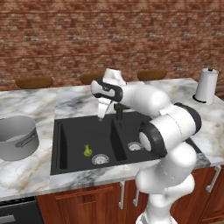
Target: Dump the broccoli from the pot into the sink. Then turn on the water and wash the broccoli. Then turn off the water and put the broccoli back in the pot.
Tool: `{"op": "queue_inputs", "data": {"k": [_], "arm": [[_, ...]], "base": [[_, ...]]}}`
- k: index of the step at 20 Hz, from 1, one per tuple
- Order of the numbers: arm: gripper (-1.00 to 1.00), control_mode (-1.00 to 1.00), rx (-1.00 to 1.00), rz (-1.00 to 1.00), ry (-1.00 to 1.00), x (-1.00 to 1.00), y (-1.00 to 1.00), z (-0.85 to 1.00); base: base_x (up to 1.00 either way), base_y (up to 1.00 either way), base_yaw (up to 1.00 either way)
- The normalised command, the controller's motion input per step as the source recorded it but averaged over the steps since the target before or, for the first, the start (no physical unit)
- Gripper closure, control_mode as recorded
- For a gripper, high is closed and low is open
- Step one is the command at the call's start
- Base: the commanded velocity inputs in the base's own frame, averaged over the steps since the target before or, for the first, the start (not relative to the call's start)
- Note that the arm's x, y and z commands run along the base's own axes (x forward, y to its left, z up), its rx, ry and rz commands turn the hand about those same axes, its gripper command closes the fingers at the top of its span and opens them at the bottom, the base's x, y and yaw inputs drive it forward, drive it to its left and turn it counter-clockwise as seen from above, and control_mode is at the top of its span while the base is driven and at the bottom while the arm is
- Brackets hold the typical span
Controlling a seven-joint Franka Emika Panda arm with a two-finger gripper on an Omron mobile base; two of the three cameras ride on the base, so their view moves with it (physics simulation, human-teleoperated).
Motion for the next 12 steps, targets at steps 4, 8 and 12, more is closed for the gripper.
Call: {"op": "queue_inputs", "data": {"k": [4,8,12], "arm": [[-1.0,-1.0,-0.07,0.12,0.06,0.26,0.32,0.06],[-1.0,-1.0,-0.17,0.14,0.0,0.26,0.42,0.0],[-1.0,-1.0,-0.17,0.18,-0.03,0.21,0.42,0.0]], "base": [[0.0,0.0,0.0],[0.0,0.0,0.0],[0.0,0.0,0.0]]}}
